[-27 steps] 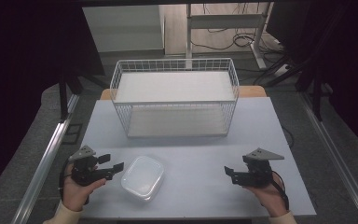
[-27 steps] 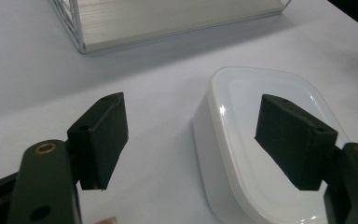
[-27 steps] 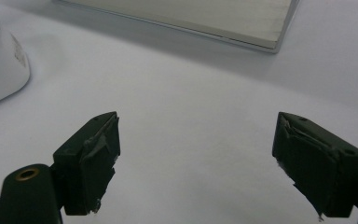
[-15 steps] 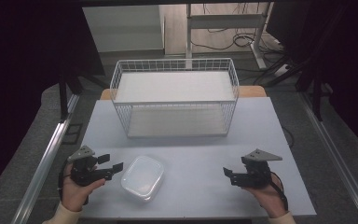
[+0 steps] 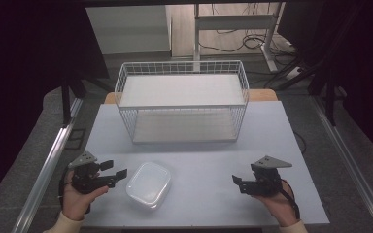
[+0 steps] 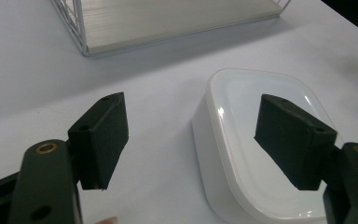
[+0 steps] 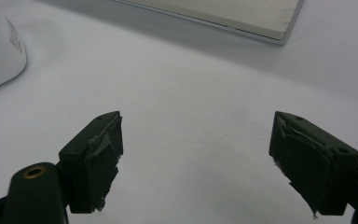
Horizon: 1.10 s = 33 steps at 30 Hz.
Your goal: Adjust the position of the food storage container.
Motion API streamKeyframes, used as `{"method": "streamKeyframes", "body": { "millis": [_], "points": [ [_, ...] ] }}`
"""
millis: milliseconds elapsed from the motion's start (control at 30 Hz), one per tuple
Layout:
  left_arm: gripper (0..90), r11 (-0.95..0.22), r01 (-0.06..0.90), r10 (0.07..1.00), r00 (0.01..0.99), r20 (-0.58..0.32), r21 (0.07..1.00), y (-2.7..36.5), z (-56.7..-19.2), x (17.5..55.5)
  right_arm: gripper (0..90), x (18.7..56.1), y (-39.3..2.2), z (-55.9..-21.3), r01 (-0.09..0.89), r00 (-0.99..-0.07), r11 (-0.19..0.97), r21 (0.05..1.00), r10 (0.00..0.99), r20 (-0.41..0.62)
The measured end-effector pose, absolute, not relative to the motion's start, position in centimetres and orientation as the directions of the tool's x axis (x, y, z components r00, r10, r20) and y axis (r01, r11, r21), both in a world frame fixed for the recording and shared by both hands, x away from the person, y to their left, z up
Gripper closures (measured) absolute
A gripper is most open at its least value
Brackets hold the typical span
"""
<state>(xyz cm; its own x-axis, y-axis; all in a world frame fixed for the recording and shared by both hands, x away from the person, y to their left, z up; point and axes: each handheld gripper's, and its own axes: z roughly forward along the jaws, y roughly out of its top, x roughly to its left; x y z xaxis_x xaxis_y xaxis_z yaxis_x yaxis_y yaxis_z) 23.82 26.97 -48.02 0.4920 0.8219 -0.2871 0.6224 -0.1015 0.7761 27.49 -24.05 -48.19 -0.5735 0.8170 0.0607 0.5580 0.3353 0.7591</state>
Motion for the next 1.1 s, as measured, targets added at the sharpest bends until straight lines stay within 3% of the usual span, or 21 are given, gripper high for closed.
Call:
{"method": "streamKeyframes", "body": {
  "millis": [533,633,767,800,867,1100],
  "points": [
    [39.9,-0.182,0.626,0.808,0.534,-0.247,0.758,26.9,-46.1,23.2,18.2,27.5,-24.0,-48.2,0.562,-0.569,0.331,0.758,0.820,0.064],
    [47.5,-0.220,0.628,0.808,0.546,-0.221,0.746,26.9,-46.2,22.9,18.3,27.5,-24.0,-48.1,0.563,-0.567,0.329,0.758,0.821,0.065],
    [65.0,-0.253,0.638,0.803,0.558,-0.210,0.727,27.1,-46.5,22.3,18.4,27.6,-24.0,-48.1,0.565,-0.565,0.329,0.756,0.823,0.064],
    [65.0,-0.258,0.641,0.801,0.561,-0.211,0.723,27.2,-46.6,22.1,18.5,27.6,-24.0,-48.1,0.565,-0.565,0.330,0.756,0.823,0.064],
    [76.2,-0.275,0.654,0.794,0.568,-0.217,0.705,27.4,-46.8,21.5,18.5,27.6,-23.9,-48.1,0.567,-0.565,0.331,0.754,0.823,0.063],
    [89.1,-0.311,0.679,0.772,0.589,-0.241,0.665,27.3,-47.6,20.4,18.9,27.6,-23.9,-48.2,0.569,-0.566,0.337,0.750,0.822,0.060]
  ]
}}
